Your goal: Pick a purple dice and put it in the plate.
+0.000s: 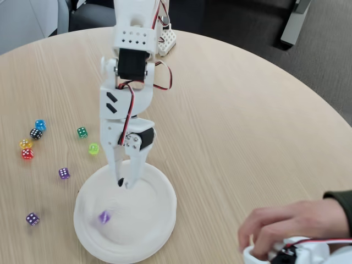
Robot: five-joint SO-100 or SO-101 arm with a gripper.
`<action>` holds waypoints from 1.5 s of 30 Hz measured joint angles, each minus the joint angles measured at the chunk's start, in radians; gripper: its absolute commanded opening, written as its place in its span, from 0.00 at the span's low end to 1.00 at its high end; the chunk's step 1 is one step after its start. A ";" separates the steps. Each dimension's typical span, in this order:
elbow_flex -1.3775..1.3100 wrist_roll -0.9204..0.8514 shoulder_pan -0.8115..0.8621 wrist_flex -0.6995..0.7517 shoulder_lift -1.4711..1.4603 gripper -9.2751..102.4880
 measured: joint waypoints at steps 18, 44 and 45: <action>0.074 0.285 -0.015 0.402 0.448 0.08; 1.216 -0.302 -0.012 0.494 1.580 0.09; 1.244 -0.307 -0.012 0.494 1.614 0.09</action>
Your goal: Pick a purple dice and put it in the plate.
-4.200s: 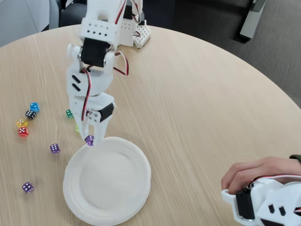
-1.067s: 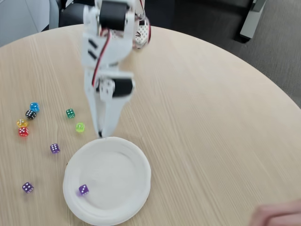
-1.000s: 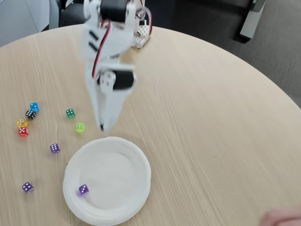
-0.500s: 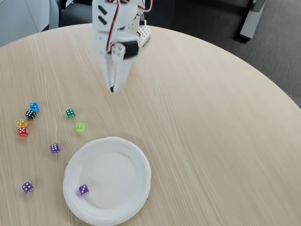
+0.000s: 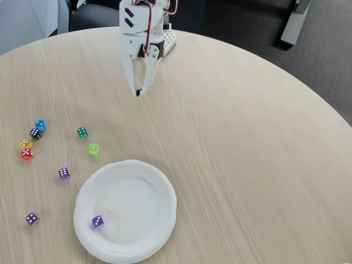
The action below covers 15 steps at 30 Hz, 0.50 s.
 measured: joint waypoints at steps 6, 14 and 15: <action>0.043 -0.051 0.000 0.005 0.091 0.09; 0.043 -0.135 0.000 0.192 0.094 0.09; 0.043 -0.135 0.000 0.212 0.094 0.09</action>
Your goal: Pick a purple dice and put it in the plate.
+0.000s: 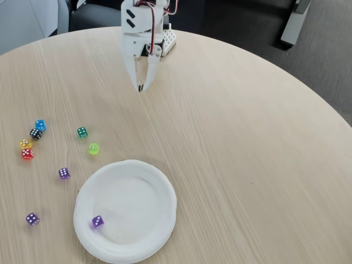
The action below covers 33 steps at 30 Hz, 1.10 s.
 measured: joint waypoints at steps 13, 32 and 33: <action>0.000 0.049 0.000 0.041 0.000 0.09; 0.000 0.049 0.006 0.041 0.000 0.09; 0.000 0.049 0.006 0.041 0.000 0.09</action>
